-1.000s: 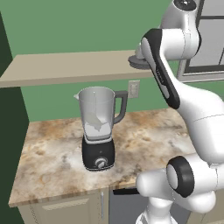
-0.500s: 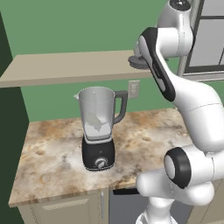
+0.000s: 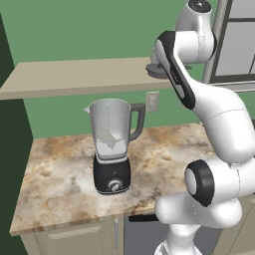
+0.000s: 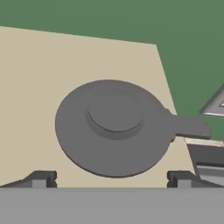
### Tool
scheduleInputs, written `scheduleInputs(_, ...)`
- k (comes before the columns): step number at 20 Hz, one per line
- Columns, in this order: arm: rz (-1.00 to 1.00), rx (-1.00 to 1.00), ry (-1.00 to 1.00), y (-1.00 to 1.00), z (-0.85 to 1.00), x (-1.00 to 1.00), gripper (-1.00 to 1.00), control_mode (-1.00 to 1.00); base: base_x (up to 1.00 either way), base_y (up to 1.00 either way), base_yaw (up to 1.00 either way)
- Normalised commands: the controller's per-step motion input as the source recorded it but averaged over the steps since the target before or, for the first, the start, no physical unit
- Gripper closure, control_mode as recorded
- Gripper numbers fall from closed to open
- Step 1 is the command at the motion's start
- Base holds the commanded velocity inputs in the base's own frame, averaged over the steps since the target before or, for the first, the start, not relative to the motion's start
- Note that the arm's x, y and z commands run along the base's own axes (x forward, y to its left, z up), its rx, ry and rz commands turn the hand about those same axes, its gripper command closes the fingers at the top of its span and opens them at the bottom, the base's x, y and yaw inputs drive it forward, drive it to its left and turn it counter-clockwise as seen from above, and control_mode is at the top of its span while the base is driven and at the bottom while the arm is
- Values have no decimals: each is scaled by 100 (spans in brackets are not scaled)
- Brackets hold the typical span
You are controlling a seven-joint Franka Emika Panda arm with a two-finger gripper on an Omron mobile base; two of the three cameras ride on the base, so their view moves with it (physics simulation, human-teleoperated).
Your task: Open the blender lid, put the pear in the blender, close the lid, and start the blender.
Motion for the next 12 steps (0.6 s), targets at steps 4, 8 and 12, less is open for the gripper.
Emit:
scheduleInputs(4,0,0,2,-2,-13,13,-100,-100,0,0,0)
scheduleInputs(8,0,0,1,0,-8,22,-100,-100,0,0,0)
scheduleInputs(12,1,0,0,0,-7,30,-100,-100,0,0,0)
